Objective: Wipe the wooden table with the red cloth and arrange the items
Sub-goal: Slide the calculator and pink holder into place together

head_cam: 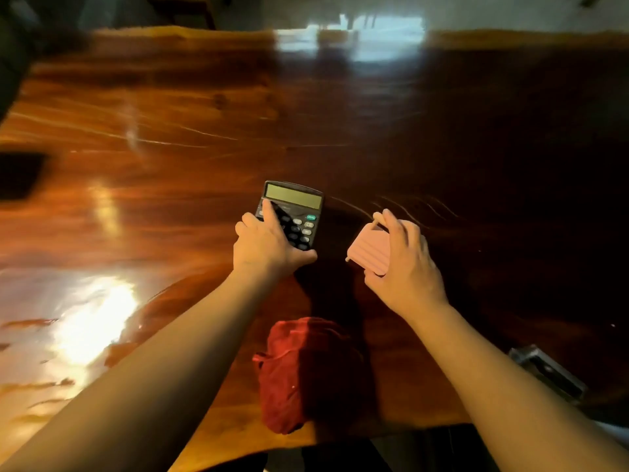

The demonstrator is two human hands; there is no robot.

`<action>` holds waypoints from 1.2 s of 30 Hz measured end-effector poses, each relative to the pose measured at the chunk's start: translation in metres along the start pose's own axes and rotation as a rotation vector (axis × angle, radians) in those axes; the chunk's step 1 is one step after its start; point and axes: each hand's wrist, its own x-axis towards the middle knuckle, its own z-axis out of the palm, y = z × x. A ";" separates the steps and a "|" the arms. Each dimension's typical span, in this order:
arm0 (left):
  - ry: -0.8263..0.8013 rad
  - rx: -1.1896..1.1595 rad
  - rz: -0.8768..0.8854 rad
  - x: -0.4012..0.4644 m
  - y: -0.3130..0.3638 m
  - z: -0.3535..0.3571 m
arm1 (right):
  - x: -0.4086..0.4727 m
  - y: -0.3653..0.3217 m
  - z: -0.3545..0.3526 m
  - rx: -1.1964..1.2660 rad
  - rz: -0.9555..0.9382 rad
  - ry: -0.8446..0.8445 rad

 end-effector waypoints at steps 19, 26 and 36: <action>0.143 -0.053 -0.360 0.032 -0.175 -0.044 | 0.082 -0.196 0.078 0.025 -0.380 -0.262; 0.132 -0.041 -0.370 0.030 -0.192 -0.036 | 0.081 -0.213 0.096 -0.010 -0.458 -0.305; 0.086 0.003 -0.364 0.025 -0.195 -0.030 | 0.079 -0.206 0.095 -0.025 -0.483 -0.275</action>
